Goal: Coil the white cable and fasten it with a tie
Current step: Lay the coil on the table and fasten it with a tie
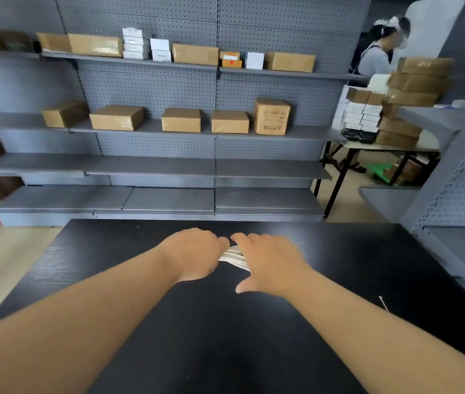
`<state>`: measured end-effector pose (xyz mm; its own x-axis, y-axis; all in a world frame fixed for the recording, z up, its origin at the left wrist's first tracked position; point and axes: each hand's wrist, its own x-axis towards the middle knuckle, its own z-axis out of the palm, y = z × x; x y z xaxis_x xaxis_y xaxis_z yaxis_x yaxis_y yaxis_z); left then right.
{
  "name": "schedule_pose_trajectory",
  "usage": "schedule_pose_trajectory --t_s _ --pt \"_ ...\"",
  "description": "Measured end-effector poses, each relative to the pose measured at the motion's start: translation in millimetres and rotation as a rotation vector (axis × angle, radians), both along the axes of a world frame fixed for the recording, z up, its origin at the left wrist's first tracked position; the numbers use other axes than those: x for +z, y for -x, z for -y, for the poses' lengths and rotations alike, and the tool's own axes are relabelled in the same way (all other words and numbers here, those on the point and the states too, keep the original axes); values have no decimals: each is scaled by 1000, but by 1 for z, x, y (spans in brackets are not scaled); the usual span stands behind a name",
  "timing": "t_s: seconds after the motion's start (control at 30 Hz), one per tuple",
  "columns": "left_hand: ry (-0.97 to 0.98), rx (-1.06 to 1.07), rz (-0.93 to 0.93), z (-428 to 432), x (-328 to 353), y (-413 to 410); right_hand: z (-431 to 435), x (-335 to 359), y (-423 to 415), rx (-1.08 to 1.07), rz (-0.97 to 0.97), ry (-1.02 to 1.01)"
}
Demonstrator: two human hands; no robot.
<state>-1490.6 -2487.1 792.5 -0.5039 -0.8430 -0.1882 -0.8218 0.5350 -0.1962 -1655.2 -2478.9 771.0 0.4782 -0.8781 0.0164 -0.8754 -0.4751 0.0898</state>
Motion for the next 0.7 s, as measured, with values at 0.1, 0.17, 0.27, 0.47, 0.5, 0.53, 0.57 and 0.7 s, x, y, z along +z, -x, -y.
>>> schedule_pose_trajectory --t_s 0.1,0.17,0.27,0.47,0.5,0.53,0.57,0.7 --pt "-23 -22 -22 1 -10 1 6 -10 4 -38 57 -72" --pt "-30 -6 -48 4 -16 -1 10 -12 3 -35 55 -68" --pt "-37 27 -94 9 -20 -4 15 -14 -1 -24 33 -52" --pt "-97 92 -200 17 -25 -10 19 -16 -3 -36 21 -77" --pt "-104 100 -214 19 -26 -12 20 -16 -5 -45 20 -81" --pt "-108 104 -222 20 -27 -15 21 -16 -7 -56 18 -83" --pt "-112 103 -227 22 -29 -17 21 -16 -9 -70 15 -87" --pt "-97 17 -208 27 -34 -26 22 -20 -17 -146 50 -71"
